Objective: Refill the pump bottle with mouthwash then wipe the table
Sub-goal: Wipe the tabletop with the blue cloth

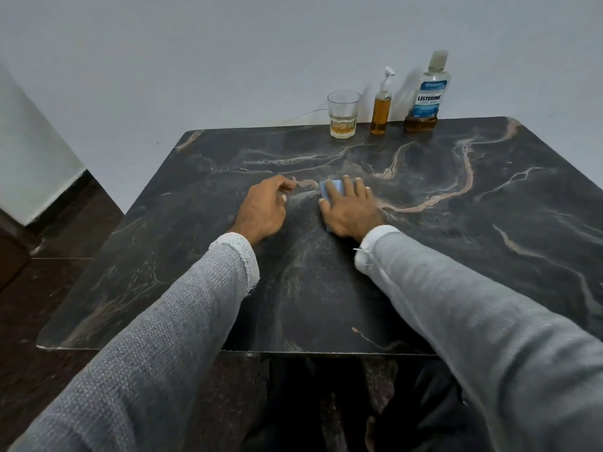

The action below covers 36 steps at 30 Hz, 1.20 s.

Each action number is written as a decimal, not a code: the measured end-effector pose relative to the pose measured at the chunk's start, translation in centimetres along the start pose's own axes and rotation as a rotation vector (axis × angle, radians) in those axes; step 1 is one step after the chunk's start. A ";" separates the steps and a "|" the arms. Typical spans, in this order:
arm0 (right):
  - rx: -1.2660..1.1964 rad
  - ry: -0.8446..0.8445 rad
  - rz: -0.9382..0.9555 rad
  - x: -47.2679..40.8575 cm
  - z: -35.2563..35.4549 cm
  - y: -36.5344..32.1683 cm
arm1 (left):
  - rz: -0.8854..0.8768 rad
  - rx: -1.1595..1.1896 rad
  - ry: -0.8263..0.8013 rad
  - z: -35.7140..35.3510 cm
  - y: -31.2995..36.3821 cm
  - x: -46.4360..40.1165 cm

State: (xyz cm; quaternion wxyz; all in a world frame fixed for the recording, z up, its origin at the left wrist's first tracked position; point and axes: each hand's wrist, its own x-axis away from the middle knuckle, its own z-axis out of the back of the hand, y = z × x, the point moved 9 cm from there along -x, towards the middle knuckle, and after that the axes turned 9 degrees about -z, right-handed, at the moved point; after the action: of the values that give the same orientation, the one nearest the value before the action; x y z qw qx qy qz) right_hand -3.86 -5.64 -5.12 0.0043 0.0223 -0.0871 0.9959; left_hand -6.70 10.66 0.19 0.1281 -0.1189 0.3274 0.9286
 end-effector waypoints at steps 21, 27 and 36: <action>0.000 0.040 0.001 7.8 0.7 8.8 | -0.049 -0.138 -0.187 -3.7 5.0 2.3; -0.035 0.058 -0.024 6.4 1.1 7.8 | -0.069 -0.246 -0.332 -7.0 6.5 3.0; -0.043 0.101 0.032 10.9 1.2 13.0 | -0.050 -0.270 -0.498 -9.0 6.7 2.5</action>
State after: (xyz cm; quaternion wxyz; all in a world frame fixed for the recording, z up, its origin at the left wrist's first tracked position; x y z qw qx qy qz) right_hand -14.87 -18.63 -5.72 -0.0069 -0.0293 -0.1084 0.9937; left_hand -9.91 0.26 -3.50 0.2105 0.0889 0.1559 0.9610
